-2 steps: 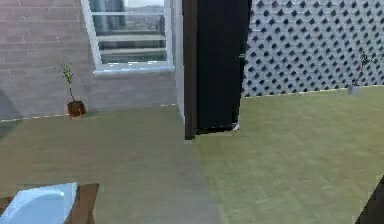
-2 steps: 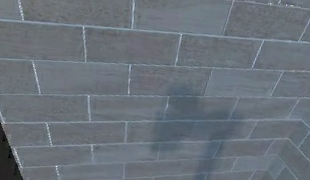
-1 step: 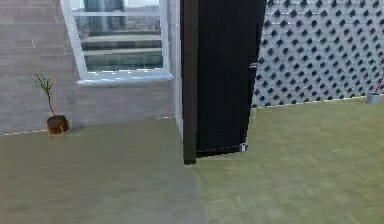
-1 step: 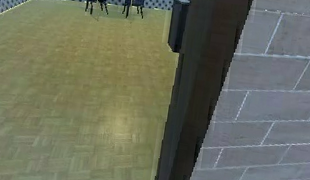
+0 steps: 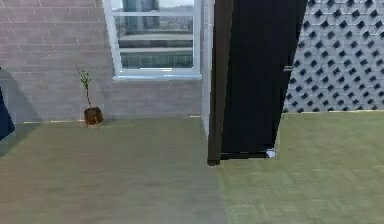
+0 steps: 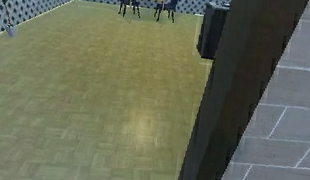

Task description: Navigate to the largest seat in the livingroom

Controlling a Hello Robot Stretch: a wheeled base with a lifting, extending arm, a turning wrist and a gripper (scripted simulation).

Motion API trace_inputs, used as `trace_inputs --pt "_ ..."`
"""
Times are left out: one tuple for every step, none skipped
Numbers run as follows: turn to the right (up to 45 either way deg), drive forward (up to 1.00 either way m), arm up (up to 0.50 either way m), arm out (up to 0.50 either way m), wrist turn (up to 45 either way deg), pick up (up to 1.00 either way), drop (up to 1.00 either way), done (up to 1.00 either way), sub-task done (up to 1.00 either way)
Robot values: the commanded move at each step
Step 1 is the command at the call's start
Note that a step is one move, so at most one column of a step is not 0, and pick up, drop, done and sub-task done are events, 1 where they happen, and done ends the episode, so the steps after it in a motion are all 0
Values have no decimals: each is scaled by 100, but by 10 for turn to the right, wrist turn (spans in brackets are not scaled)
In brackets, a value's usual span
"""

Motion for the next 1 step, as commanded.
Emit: trace_inputs --pt "-30 0 0 0 0 0 0 0 0"
